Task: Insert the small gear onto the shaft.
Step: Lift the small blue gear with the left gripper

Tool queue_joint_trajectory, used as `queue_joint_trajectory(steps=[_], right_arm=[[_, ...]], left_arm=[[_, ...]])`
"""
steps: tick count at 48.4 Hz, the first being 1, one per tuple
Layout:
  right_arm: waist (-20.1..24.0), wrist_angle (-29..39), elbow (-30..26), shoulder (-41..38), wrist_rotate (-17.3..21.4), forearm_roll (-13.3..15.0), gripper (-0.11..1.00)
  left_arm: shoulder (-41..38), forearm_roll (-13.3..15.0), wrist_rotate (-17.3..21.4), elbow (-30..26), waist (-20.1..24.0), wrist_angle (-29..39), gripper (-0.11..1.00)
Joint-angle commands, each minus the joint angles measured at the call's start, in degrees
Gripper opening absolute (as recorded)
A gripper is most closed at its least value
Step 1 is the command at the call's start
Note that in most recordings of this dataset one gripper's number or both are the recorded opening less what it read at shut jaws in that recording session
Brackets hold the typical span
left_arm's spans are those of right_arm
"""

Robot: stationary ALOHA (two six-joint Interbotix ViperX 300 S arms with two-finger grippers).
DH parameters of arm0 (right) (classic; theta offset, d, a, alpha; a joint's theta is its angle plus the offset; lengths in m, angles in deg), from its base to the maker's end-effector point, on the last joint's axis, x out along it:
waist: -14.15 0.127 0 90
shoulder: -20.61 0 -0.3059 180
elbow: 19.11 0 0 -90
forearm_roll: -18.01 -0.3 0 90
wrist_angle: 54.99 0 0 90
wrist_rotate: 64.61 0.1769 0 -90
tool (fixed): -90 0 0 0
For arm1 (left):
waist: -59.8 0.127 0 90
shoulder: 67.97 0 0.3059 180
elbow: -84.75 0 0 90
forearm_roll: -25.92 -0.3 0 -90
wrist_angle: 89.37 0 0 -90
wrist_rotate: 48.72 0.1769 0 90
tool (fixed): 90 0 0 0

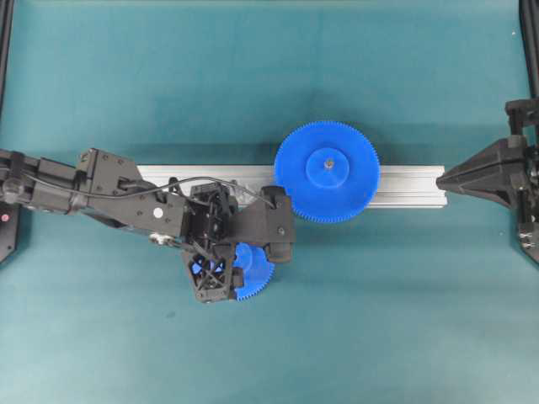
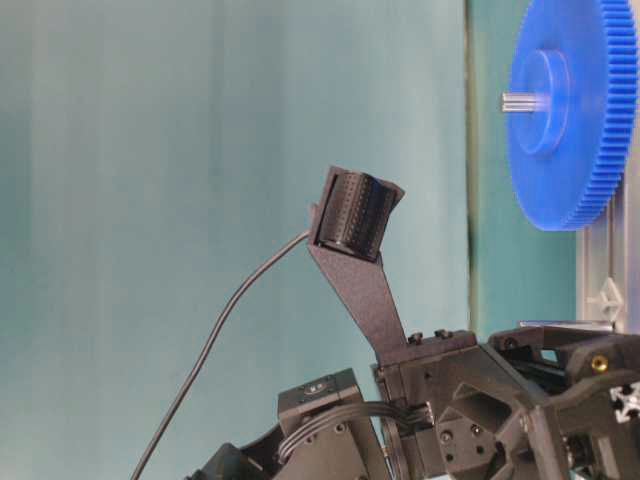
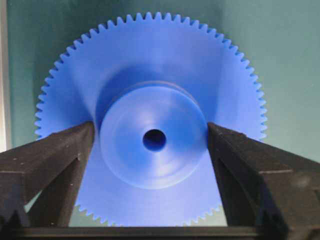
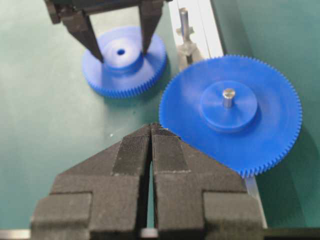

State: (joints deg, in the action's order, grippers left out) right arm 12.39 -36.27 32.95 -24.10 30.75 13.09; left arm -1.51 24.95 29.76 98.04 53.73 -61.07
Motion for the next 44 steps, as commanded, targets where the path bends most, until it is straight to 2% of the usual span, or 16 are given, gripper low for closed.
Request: queue_joint_trajectory(steps=[1,9,26,44], right_arm=[[-0.09,-0.53,-0.53,-0.26,0.53,-0.09,0.01],[-0.09,-0.53,-0.53,-0.26,0.53,-0.09,0.01],[-0.09,-0.62,-0.53,0.09,0.53,-0.09,0.01],[-0.09,-0.70,0.09,2.37,0.53,-0.09,0.01]], left_arm=[[-0.44,-0.09,-0.35,0.26,0.09,-0.09,0.79],[-0.18,-0.09,-0.35,-0.26,-0.35,2.55,0.73],[3.16,-0.09,0.44,-4.57,-0.70,13.71,0.72],[7.65,-0.09,3.96,-10.28,-0.70,22.24,0.72]])
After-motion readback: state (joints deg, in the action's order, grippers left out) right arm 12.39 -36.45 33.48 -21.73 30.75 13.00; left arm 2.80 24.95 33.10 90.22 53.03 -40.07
